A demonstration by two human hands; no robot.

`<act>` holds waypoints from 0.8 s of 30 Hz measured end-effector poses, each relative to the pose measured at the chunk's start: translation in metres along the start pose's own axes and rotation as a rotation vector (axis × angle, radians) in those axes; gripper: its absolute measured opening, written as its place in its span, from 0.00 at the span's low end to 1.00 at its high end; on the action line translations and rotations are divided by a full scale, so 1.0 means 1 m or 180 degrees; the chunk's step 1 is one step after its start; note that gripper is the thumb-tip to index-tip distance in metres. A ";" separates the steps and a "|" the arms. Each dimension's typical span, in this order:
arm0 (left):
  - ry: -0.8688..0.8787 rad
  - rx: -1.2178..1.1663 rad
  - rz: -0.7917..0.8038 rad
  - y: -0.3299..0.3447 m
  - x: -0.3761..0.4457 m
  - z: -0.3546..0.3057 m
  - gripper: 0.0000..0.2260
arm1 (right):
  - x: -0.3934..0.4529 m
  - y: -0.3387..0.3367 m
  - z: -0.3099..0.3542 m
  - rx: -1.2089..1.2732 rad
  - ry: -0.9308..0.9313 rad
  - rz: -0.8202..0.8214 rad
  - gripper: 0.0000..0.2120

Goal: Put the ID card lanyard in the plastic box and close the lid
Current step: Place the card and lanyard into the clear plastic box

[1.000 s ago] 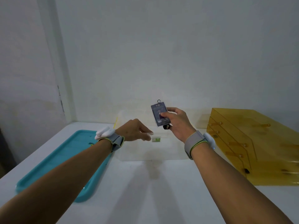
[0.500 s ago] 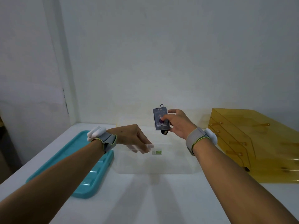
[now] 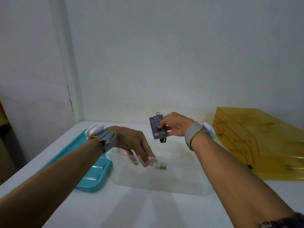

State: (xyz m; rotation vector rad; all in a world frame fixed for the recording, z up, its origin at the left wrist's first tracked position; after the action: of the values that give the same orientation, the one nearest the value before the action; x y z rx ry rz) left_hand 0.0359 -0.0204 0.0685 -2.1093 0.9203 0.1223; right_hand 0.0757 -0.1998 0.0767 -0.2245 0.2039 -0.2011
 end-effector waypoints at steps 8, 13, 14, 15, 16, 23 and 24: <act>0.0077 -0.0164 0.0162 -0.004 -0.002 -0.001 0.16 | 0.004 0.009 -0.005 -0.0210 0.0076 0.0046 0.10; 0.0143 -0.0433 -0.0452 -0.025 0.009 -0.007 0.13 | 0.011 0.007 -0.012 -0.0275 0.0105 -0.0022 0.13; 0.0135 -0.0379 -0.0670 -0.031 0.012 -0.008 0.12 | 0.012 0.005 -0.014 -0.0289 0.0124 -0.0013 0.12; 0.0130 -0.0268 -0.0932 -0.037 0.017 -0.007 0.11 | 0.014 0.004 -0.016 -0.0319 0.0146 0.0007 0.12; 0.0126 -0.0087 -0.1234 -0.043 0.023 -0.006 0.10 | 0.015 0.002 -0.017 -0.0361 0.0175 0.0016 0.11; 0.0279 0.1189 -0.2842 -0.060 0.064 0.013 0.18 | 0.030 -0.001 -0.036 -0.0588 0.0483 0.0039 0.07; 0.0239 0.1324 -0.2740 -0.059 0.070 0.019 0.22 | 0.032 0.000 -0.040 -0.0673 0.0502 0.0051 0.07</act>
State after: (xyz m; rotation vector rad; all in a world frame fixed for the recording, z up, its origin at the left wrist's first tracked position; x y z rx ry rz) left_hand 0.1299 -0.0229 0.0673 -1.9382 0.0044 -0.5442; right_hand 0.0980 -0.2150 0.0332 -0.4174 0.3843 -0.1812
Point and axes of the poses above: each hand's wrist, its own x-axis towards the middle knuckle, its own y-axis out of the palm, z = x × y, the point moved 2 cm from there along x, towards the middle knuckle, and after that the axes turned 13 degrees about -z, right-handed, at the moved point
